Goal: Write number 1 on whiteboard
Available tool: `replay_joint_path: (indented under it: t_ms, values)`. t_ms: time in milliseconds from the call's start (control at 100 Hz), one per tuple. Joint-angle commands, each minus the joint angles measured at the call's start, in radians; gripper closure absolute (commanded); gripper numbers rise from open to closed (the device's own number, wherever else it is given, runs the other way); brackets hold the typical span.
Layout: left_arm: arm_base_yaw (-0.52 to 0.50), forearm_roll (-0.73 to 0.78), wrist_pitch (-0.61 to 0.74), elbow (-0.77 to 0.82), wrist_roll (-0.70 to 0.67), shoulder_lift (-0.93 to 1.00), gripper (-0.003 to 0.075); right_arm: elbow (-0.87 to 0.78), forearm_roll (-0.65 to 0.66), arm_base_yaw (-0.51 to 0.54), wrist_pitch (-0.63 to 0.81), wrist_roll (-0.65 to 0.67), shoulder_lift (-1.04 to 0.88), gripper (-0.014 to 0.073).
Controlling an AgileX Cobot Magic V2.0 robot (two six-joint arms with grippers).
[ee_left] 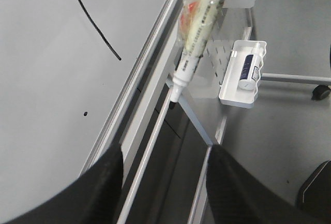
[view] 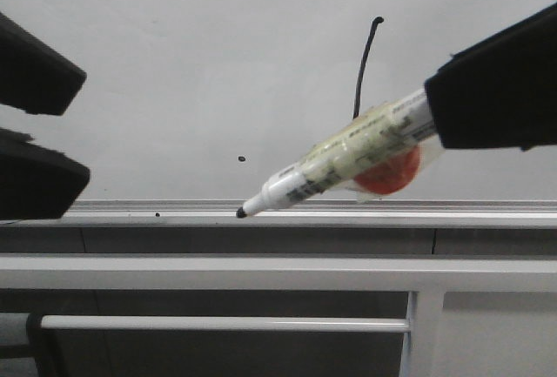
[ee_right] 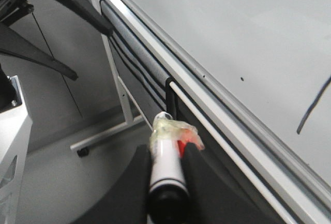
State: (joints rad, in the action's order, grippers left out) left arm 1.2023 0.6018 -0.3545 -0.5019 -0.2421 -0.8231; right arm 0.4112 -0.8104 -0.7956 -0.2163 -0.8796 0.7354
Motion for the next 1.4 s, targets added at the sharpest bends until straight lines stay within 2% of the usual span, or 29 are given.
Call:
replay_joint_path:
  t_ms: [0,410,700,910,1110,1390]
  values:
    - [0.007,0.061,0.063,-0.027,0.007,0.000,0.0354,0.057,-0.007,0.008,0.017,-0.005,0.039,0.0637]
    - [0.007,0.180,0.144,-0.027,0.007,-0.066,0.0354,0.167,-0.002,0.006,-0.021,-0.005,0.133,0.0637]
    - [0.007,0.185,0.178,-0.040,-0.003,-0.131,0.0356,0.181,-0.002,0.006,-0.048,-0.005,0.167,0.0637]
    - [-0.026,0.183,0.273,-0.053,-0.057,-0.159,0.0456,0.181,-0.002,0.006,-0.056,-0.005,0.167,0.0637]
    - [-0.064,0.183,0.296,-0.054,-0.057,-0.203,0.0459,0.181,-0.002,0.006,-0.057,-0.005,0.167,0.0637]
    - [-0.064,0.185,0.308,-0.054,-0.057,-0.220,0.0459,0.210,-0.014,0.004,-0.073,-0.005,0.167,0.0637]
